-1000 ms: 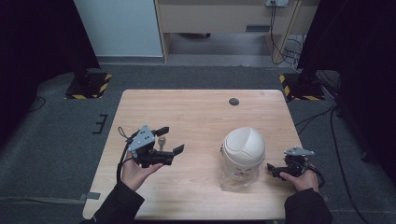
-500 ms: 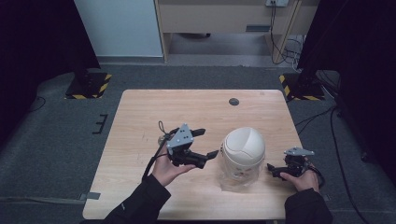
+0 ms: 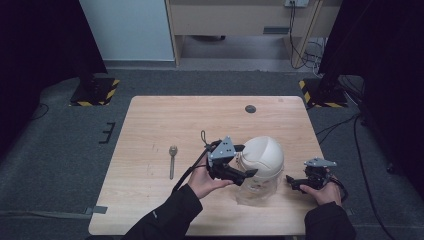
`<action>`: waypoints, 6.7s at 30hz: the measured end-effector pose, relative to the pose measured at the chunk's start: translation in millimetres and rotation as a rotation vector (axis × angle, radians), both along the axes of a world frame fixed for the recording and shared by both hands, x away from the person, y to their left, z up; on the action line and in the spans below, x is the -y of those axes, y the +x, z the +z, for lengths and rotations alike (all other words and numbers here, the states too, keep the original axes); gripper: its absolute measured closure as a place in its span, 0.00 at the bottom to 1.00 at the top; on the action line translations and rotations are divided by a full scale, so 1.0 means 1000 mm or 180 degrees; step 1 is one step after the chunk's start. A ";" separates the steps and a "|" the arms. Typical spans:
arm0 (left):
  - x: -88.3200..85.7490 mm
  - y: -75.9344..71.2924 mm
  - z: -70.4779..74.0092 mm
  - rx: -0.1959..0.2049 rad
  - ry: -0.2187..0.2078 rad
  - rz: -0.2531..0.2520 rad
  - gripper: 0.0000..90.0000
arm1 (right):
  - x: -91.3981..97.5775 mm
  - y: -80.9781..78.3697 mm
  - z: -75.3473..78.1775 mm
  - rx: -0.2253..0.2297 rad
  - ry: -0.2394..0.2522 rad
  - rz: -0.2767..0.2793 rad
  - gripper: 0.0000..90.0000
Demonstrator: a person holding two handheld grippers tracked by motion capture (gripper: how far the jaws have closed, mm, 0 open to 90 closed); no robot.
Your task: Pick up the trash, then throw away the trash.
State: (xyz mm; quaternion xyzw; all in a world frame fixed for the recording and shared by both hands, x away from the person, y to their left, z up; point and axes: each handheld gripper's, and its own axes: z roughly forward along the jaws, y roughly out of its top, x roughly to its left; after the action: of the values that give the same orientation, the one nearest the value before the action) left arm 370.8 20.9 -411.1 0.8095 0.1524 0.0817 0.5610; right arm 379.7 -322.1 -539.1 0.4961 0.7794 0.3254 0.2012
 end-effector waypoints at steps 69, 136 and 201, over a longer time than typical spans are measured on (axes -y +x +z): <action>-0.179 0.015 -0.052 -0.0407 0.0344 0.1602 0.18 | 0.000 0.000 0.000 0.0000 0.0000 0.0008 0.01; -0.211 0.030 -0.075 -0.0680 0.0357 0.2268 0.88 | 0.009 0.000 0.006 -0.0005 0.0005 -0.0026 0.22; -0.149 -0.035 0.051 0.0613 -0.0732 0.1340 0.88 | -0.061 -0.046 0.206 0.1739 0.1281 0.0342 0.36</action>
State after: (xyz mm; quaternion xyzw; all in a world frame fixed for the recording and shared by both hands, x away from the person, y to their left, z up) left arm 335.6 169.6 -359.8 0.6793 0.2717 0.2556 0.6320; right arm 334.1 -261.5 -333.0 0.3786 0.6419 0.6037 0.2833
